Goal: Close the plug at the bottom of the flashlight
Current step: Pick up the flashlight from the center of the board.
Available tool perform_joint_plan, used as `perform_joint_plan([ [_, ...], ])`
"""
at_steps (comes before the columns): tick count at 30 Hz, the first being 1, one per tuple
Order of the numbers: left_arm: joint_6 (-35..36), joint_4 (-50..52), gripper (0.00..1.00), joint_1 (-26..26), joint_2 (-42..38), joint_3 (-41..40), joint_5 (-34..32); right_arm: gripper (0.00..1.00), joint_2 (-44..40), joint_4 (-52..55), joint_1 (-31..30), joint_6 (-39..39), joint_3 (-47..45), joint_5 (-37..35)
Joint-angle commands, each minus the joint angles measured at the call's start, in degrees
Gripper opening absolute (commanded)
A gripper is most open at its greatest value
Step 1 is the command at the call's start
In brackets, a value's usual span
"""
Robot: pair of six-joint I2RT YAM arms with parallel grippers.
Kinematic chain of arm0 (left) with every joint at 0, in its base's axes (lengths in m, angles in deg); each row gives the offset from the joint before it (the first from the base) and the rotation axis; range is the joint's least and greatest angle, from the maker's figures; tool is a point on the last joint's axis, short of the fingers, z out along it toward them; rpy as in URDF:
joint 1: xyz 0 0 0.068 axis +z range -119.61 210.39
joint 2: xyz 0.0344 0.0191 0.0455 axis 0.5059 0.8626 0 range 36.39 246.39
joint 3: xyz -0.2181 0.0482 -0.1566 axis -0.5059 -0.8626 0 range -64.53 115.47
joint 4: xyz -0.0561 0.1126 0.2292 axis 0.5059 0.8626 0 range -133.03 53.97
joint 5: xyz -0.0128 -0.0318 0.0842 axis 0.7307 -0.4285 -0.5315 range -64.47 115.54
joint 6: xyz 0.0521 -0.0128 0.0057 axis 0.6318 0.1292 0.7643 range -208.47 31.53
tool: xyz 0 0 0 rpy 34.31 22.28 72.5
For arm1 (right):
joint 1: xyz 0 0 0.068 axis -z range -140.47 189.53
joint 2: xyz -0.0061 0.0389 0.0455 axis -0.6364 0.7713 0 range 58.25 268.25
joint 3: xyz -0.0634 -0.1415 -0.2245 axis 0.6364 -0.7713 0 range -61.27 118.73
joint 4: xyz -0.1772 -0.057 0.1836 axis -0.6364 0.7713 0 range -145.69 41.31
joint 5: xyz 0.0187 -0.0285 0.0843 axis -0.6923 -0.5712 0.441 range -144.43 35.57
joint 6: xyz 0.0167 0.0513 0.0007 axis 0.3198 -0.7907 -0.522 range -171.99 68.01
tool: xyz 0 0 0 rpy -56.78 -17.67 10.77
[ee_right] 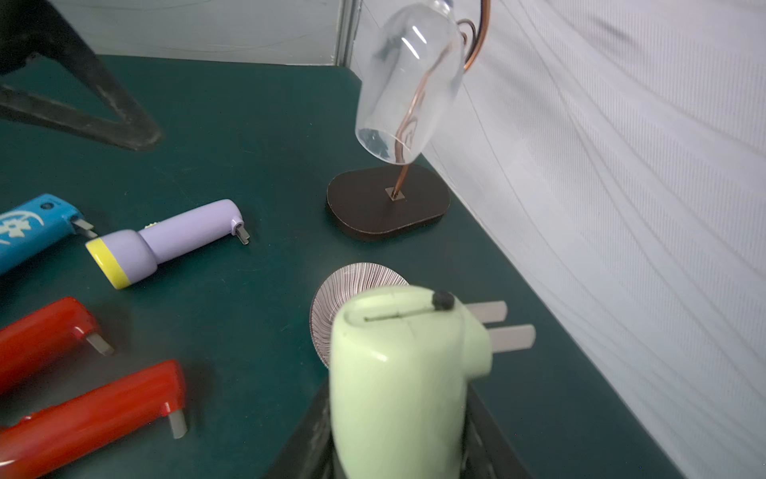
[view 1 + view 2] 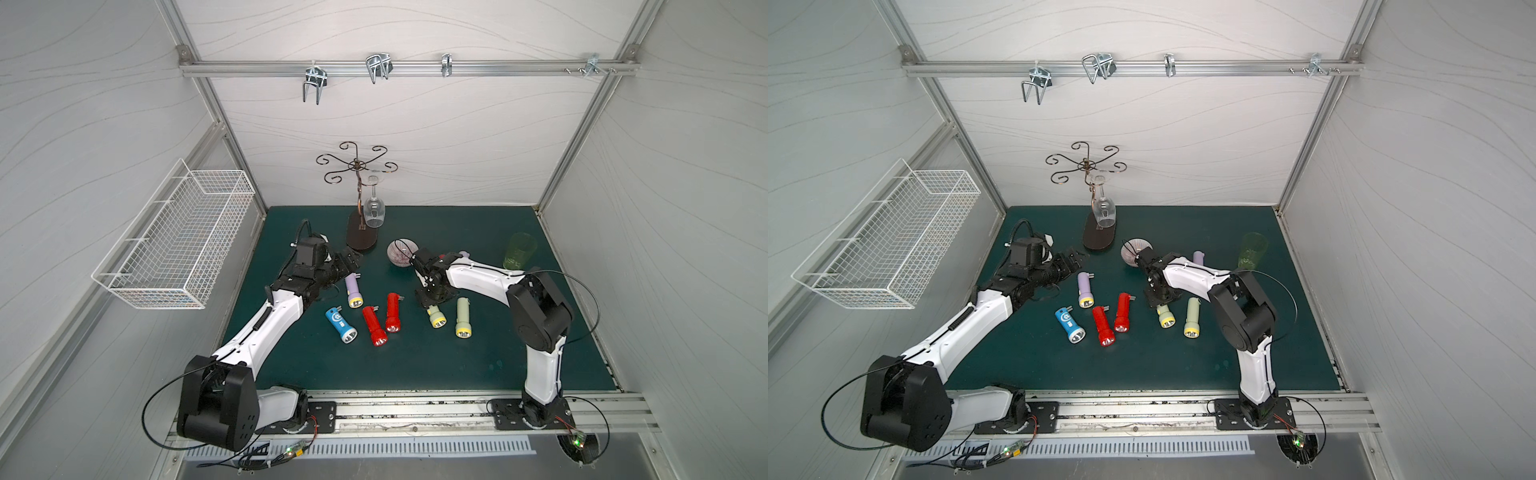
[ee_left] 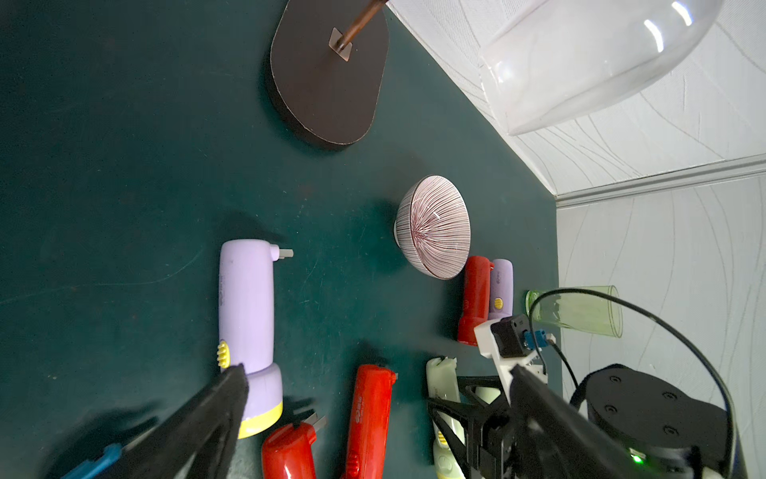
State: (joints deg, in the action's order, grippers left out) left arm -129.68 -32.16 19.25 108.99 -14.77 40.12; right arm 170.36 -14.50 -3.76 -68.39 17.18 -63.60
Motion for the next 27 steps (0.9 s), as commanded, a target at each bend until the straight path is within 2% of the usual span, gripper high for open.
perform_joint_plan([
  [1, -0.40, -2.67, 0.99, 0.50, 0.48, 1.57, 0.83, 0.58, 1.26, 0.95, -0.45, 0.30, 1.43, -0.81],
  [5, -0.71, -2.85, 0.99, 0.59, 0.35, 1.44, 1.01, 0.51, 1.43, 0.69, -0.56, 0.32, 1.40, -0.50],
  [15, -1.18, -3.23, 0.99, 0.87, 0.20, 1.20, 1.32, 0.45, 2.49, 0.43, -0.53, -0.39, 1.33, 0.55],
  [18, -1.20, -3.23, 0.99, 0.98, 0.25, 1.20, 1.32, 0.40, 1.84, 0.03, -0.52, -0.50, 1.08, 1.45],
  [27, -2.32, -3.98, 0.99, 1.80, 0.41, 0.98, 2.70, 0.14, -5.33, -1.22, -0.18, 2.13, 0.56, 3.69],
])
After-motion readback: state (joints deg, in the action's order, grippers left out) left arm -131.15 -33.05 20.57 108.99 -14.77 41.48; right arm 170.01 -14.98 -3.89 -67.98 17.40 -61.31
